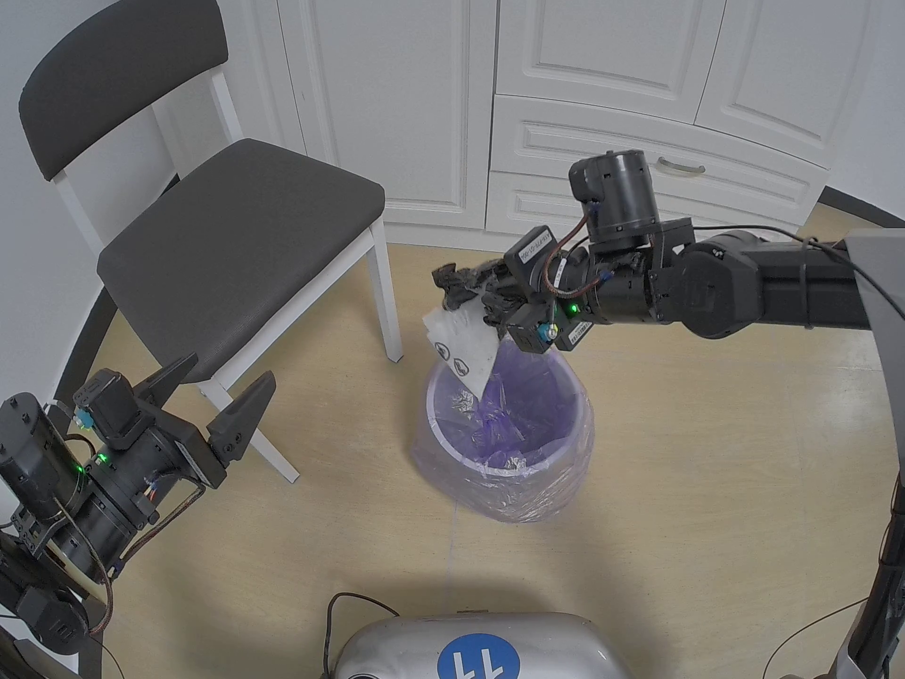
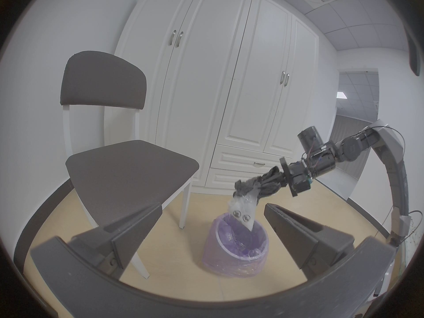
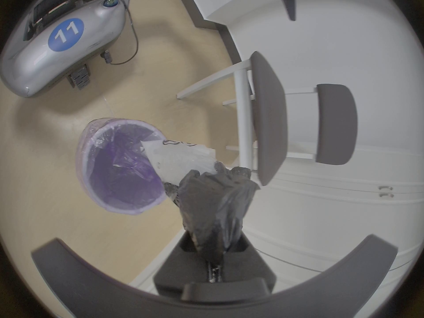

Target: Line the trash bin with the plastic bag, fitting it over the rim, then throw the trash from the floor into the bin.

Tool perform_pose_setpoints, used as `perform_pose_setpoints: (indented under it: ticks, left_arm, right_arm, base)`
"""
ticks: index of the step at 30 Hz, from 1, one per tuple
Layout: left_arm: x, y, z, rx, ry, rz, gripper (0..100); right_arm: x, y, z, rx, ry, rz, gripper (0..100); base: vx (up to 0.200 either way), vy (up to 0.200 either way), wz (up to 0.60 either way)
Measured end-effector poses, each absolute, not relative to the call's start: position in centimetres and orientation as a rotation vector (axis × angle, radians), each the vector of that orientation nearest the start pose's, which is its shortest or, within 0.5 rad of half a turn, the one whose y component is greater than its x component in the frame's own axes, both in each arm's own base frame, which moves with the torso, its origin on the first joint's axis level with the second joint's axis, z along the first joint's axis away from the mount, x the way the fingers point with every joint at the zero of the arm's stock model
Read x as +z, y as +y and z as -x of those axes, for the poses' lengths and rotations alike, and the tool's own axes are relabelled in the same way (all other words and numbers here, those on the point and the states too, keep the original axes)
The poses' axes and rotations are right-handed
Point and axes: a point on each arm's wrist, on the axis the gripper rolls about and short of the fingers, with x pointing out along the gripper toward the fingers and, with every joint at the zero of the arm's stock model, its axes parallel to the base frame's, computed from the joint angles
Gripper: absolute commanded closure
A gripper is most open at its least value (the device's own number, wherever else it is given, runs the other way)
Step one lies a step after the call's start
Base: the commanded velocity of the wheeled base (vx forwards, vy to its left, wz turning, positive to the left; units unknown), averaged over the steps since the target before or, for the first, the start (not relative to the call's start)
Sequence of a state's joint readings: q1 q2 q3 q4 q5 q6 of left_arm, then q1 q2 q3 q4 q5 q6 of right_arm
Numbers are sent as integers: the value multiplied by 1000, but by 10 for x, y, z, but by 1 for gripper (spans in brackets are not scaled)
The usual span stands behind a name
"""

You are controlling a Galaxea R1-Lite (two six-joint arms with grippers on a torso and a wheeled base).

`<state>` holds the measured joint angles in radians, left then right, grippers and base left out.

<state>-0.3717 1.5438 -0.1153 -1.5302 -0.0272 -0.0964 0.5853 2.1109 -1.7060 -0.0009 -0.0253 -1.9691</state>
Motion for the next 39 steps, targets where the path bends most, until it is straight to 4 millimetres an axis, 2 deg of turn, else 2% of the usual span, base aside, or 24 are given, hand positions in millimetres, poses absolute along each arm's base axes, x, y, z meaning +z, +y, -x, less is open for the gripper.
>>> perform_pose_setpoints:
  ticks: [5, 14, 26, 32, 39]
  left_arm:
    - [147, -71, -180, -402, -78, 112, 0]
    - [146, -71, -182, -402, -70, 112, 0]
    - [143, -71, -182, -402, -57, 109, 0]
    - [143, -71, -182, -402, -55, 108, 0]
    - [142, -71, -182, -402, -53, 108, 0]
  right_arm:
    - [195, 238, -377, 801, -233, 2012, 100]
    - [152, 209, -397, 818, -112, 2013, 100]
    - [106, 186, -409, 823, -34, 2006, 100]
    - [95, 174, -402, 868, 12, 2039, 100]
    - [95, 171, -400, 869, 23, 2049, 100]
  base:
    - [0, 0, 0]
    - [0, 0, 0]
    - [0, 0, 0]
    - [0, 0, 0]
    - [0, 0, 0]
